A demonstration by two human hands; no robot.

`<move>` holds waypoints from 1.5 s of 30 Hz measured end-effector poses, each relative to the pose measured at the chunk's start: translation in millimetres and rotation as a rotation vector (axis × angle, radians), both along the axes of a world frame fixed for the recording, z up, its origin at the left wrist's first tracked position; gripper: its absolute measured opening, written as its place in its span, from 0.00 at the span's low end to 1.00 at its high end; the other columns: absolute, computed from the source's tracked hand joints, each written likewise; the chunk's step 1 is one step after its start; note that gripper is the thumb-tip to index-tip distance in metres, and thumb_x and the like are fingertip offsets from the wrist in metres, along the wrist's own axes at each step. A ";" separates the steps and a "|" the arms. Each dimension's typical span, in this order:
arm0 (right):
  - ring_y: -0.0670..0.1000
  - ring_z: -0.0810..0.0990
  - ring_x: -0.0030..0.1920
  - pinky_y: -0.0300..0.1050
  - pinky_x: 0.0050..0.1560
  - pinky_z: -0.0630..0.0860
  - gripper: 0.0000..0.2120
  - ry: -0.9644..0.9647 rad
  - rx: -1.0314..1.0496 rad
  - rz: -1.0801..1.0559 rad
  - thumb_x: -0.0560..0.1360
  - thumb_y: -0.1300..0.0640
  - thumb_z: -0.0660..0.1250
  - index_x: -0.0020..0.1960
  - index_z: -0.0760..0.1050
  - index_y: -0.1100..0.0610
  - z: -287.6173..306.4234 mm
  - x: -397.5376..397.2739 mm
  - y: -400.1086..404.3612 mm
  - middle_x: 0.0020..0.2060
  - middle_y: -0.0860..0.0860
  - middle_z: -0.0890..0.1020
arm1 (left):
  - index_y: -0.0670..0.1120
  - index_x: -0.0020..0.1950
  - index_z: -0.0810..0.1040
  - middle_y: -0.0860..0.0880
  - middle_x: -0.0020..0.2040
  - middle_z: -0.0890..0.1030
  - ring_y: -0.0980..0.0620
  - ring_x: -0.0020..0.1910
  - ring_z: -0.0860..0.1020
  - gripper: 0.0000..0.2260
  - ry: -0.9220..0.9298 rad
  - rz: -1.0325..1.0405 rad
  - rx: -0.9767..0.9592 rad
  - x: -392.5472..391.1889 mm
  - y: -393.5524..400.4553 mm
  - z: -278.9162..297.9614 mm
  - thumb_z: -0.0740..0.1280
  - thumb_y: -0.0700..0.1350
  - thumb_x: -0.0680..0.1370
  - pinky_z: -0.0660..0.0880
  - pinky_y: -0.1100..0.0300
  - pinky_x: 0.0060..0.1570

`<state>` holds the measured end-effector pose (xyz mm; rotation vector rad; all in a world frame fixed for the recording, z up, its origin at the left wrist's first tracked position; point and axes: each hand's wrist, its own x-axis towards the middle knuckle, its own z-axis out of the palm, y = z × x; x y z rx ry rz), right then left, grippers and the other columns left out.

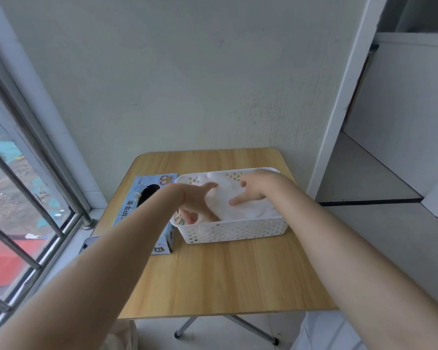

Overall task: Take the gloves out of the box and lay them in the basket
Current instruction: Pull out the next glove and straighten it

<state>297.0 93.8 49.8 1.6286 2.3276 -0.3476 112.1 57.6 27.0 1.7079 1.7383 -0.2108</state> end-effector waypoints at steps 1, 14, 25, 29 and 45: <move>0.52 0.78 0.50 0.45 0.44 0.73 0.29 0.033 0.078 0.000 0.71 0.31 0.64 0.59 0.74 0.53 6.1 -5.5 -0.2 0.55 0.50 0.79 | 0.59 0.79 0.43 0.43 0.46 0.83 0.48 0.40 0.85 0.51 -0.085 0.024 0.017 -4.2 -2.9 9.5 0.78 0.54 0.70 0.82 0.53 0.49; 0.55 0.80 0.49 0.49 0.50 0.78 0.09 0.462 0.168 0.251 0.77 0.60 0.62 0.48 0.81 0.57 -4.7 -155.5 -32.0 0.48 0.52 0.83 | 0.52 0.71 0.68 0.49 0.67 0.71 0.48 0.66 0.71 0.37 -0.200 0.367 0.724 -129.6 -54.7 -20.3 0.73 0.65 0.66 0.69 0.52 0.65; 0.53 0.75 0.38 0.47 0.44 0.75 0.05 -0.190 0.005 0.299 0.75 0.57 0.67 0.46 0.73 0.58 -33.7 -232.8 -44.5 0.39 0.53 0.74 | 0.52 0.81 0.44 0.51 0.80 0.54 0.49 0.79 0.50 0.61 -0.148 0.286 0.587 -145.7 -80.2 -66.0 0.75 0.71 0.60 0.53 0.45 0.77; 0.54 0.76 0.41 0.49 0.43 0.75 0.09 -0.163 0.002 0.314 0.73 0.59 0.69 0.52 0.76 0.58 -38.9 -243.8 -44.5 0.42 0.53 0.76 | 0.52 0.81 0.42 0.50 0.80 0.55 0.48 0.80 0.50 0.62 -0.141 0.293 0.600 -146.3 -82.5 -66.3 0.74 0.72 0.59 0.53 0.44 0.77; 0.53 0.81 0.39 0.44 0.38 0.75 0.08 0.460 0.125 0.079 0.76 0.55 0.67 0.44 0.80 0.59 -2.0 -198.2 -29.5 0.42 0.51 0.83 | 0.51 0.77 0.60 0.48 0.72 0.69 0.47 0.69 0.69 0.44 -0.366 0.507 0.800 -144.3 -83.2 -62.4 0.76 0.63 0.67 0.69 0.51 0.65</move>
